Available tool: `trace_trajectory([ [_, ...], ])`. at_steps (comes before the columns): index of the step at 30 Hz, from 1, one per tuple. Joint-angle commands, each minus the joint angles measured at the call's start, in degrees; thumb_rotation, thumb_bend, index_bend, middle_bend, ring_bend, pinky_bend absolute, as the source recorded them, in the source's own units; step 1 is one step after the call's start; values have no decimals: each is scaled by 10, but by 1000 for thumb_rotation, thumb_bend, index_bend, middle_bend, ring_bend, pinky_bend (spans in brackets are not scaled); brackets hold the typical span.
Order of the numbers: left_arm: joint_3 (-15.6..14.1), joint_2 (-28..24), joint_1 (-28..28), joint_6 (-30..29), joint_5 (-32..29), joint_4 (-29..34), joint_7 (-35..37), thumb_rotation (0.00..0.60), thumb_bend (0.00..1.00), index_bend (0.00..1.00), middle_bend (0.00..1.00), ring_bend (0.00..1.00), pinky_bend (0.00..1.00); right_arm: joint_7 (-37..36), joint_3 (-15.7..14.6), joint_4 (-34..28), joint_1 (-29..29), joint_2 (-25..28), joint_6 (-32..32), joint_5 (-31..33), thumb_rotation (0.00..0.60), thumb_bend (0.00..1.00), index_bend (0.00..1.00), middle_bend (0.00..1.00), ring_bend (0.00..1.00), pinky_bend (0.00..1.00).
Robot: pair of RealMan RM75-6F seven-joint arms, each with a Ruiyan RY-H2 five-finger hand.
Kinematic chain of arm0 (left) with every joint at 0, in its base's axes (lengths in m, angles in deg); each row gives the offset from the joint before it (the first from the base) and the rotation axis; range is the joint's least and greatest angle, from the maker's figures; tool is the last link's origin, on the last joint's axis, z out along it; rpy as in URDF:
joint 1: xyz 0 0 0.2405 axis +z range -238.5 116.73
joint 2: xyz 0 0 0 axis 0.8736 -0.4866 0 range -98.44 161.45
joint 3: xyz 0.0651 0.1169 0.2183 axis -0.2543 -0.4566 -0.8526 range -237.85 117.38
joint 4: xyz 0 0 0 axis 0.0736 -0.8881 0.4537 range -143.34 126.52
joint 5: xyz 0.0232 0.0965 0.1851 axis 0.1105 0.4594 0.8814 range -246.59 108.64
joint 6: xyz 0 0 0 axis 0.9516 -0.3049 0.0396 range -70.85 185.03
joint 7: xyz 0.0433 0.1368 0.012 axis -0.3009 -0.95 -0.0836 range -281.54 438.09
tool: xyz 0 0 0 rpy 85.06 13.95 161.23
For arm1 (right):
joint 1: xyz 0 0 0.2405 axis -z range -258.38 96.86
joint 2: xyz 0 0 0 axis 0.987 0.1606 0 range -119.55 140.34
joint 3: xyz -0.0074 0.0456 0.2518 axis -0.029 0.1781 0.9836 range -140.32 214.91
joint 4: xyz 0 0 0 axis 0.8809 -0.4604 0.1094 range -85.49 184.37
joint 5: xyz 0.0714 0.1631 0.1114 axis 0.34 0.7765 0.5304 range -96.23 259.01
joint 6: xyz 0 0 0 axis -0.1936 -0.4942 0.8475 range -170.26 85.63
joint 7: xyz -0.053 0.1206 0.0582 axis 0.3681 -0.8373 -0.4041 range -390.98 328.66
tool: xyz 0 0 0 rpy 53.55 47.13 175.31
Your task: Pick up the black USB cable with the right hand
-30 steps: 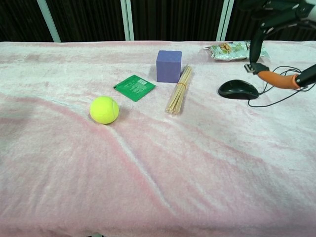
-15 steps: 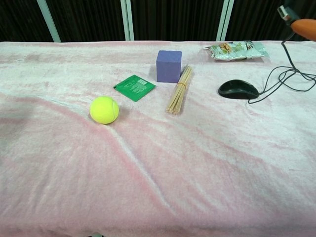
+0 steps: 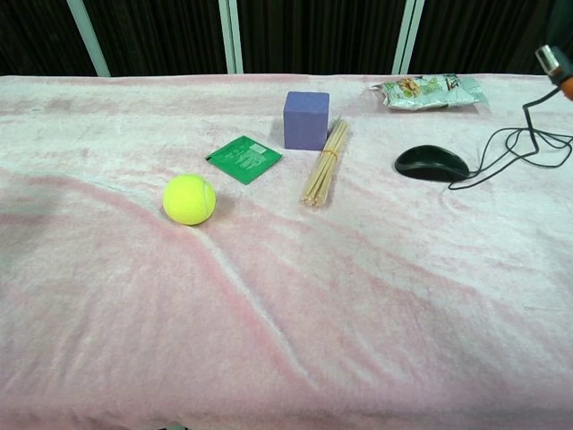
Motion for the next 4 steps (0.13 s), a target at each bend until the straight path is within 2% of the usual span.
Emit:
trace_trajectory([
  [1,0,0,0,0,0,0,-1,600,309,147,54,0,0,5,-7,5,7,-7,5,-11,600,382,668,0,57,150],
  [4,0,0,0,0,0,0,-1,600,309,147,54,0,0,13,-7,10,10,-10,7,-12,600,381,669,0,57,150],
])
